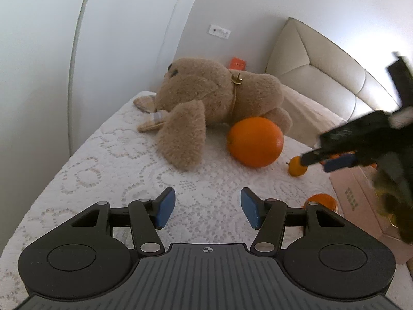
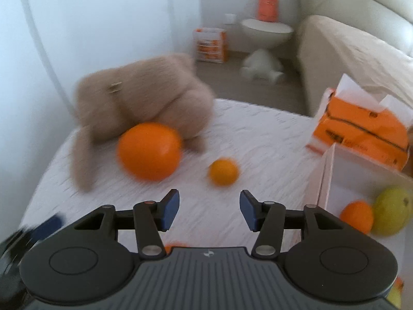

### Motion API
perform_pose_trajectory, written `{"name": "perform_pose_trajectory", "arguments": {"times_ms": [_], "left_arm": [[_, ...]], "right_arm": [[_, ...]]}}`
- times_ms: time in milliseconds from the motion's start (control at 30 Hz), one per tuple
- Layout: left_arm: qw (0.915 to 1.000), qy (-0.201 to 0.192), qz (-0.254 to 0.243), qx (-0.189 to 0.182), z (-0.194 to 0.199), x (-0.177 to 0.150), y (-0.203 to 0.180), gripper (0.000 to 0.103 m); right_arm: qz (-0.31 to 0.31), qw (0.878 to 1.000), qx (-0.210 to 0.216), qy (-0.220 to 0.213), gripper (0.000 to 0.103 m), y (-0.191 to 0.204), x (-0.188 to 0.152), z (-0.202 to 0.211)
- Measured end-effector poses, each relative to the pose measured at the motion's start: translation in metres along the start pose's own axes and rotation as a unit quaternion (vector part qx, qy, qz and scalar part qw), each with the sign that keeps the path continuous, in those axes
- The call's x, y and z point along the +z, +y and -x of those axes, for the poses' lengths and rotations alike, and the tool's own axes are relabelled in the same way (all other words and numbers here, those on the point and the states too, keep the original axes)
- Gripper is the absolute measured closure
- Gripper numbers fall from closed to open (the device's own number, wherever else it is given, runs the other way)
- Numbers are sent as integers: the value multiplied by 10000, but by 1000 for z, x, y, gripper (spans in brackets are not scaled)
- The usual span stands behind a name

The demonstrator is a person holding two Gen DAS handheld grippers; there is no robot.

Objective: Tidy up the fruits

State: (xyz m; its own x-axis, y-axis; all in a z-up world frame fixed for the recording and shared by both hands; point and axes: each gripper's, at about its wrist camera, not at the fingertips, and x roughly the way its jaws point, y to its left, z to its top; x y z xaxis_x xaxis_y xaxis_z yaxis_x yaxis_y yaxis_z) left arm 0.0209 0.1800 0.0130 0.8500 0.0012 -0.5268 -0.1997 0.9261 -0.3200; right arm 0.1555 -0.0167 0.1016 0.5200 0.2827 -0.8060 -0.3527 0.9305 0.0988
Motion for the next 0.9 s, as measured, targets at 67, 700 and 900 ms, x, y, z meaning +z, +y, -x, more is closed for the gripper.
{"name": "perform_pose_trajectory", "arguments": {"times_ms": [67, 700, 900], "left_arm": [[10000, -12, 12, -33, 0, 0, 0, 42], [10000, 1, -26, -49, -1, -1, 0, 42], [10000, 10, -47, -41, -1, -2, 0, 42]], "right_arm": [[-105, 9998, -136, 105, 51, -2, 8, -17], [1, 9957, 751, -538, 31, 44, 13, -7], [153, 9962, 697, -497, 23, 61, 18, -30]]}}
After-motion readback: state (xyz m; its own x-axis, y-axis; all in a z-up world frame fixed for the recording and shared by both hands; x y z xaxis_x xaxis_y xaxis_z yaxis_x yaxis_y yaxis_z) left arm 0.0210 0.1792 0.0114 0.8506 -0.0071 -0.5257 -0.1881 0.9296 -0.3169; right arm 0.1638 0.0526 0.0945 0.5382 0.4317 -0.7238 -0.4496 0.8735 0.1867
